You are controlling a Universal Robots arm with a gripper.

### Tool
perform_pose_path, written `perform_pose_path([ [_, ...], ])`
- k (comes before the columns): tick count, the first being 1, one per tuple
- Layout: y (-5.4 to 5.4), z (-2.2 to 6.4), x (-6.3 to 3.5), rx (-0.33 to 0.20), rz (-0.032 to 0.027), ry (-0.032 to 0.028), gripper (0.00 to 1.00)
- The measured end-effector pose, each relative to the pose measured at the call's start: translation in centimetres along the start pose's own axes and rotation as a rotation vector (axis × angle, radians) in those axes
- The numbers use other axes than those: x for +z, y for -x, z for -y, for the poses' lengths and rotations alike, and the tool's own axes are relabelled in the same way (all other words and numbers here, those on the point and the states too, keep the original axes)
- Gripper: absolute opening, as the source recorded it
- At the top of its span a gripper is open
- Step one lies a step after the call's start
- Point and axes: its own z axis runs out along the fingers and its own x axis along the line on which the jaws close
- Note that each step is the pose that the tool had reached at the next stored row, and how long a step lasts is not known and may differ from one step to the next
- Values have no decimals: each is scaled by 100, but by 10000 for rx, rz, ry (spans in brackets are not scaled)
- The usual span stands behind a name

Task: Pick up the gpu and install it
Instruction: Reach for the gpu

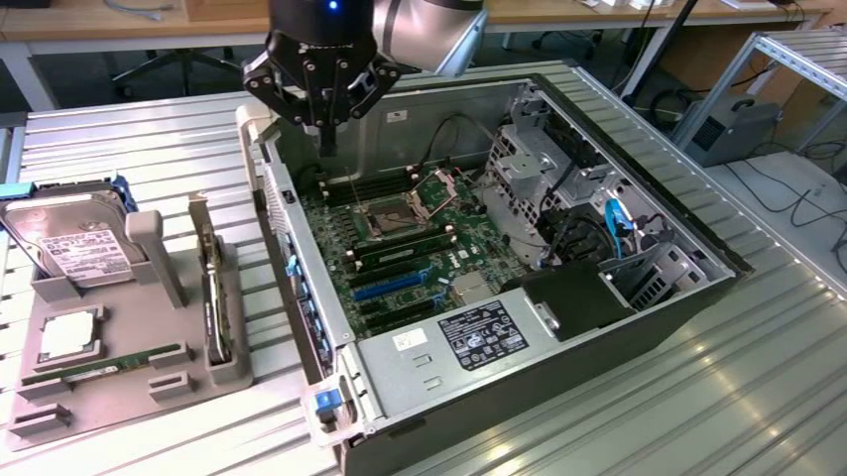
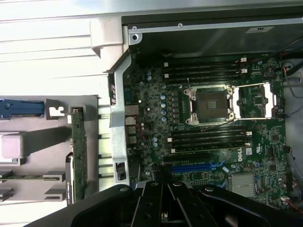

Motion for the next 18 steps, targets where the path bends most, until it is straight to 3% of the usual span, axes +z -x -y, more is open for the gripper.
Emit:
perform_pose_path([
  [18,-61,5,-2,0,0,-1,11],
])
